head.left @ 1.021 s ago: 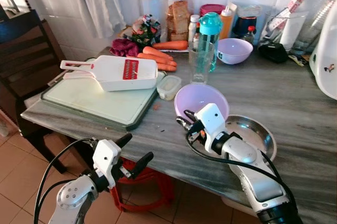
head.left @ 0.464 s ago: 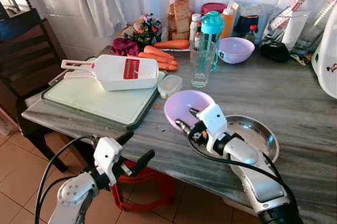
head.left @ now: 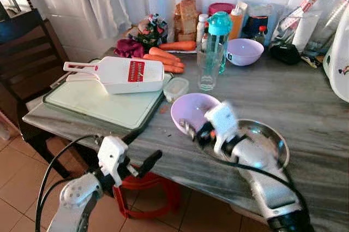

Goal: Setting the table

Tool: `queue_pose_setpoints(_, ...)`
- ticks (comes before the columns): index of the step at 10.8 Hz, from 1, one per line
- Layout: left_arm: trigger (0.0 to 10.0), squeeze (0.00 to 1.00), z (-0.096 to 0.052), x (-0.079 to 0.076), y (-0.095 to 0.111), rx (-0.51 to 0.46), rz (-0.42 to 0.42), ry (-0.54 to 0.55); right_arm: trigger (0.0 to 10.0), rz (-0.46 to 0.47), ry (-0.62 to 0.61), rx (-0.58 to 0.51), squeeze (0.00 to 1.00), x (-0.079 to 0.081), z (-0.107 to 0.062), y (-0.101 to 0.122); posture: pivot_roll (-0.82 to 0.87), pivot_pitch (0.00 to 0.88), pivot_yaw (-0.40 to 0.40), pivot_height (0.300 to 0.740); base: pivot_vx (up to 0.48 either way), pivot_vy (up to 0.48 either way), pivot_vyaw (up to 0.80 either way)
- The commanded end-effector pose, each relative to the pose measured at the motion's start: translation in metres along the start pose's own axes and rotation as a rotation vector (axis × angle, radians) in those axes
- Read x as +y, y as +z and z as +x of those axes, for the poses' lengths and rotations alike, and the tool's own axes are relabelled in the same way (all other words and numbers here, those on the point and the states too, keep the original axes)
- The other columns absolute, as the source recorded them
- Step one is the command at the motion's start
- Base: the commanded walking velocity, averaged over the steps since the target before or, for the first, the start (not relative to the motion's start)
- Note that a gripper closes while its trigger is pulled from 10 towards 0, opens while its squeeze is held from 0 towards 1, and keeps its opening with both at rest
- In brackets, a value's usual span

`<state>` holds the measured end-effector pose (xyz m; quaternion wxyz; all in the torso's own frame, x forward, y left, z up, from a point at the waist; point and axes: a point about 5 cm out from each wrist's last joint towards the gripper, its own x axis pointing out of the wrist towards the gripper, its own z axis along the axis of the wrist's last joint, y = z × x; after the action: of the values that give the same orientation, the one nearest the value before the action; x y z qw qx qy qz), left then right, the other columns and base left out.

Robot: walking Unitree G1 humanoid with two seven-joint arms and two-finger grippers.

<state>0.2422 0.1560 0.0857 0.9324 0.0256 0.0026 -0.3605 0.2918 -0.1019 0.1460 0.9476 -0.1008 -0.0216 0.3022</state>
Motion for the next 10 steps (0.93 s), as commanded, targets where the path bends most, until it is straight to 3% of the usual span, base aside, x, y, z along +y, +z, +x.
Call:
queue_pose_setpoints(1,10.0,0.0,0.003,0.001,0.009,-0.013,0.017,0.002,10.0,0.005,-0.067,-0.064,1.0,-0.008,-0.004,0.018,0.03,0.0,0.072,0.74,0.0,0.0,0.0)
queue_pose_setpoints(3,10.0,0.0,0.005,-0.002,0.014,-0.03,0.008,-0.005,10.0,0.016,-0.251,-0.06,1.0,-0.023,-0.02,0.021,0.02,0.0,0.074,0.74,0.0,0.0,0.0)
queue_pose_setpoints(5,10.0,0.0,0.008,-0.005,0.017,-0.027,-0.005,-0.034,10.0,0.006,-0.432,0.041,1.0,-0.036,-0.045,0.012,0.0,0.0,0.081,0.74,0.0,0.0,0.0)
queue_pose_setpoints(10,10.0,0.0,0.015,-0.007,0.015,-0.009,-0.015,-0.067,10.0,0.094,-0.516,0.262,1.0,-0.039,-0.073,-0.005,-0.03,0.0,0.087,0.74,0.0,0.0,0.0)
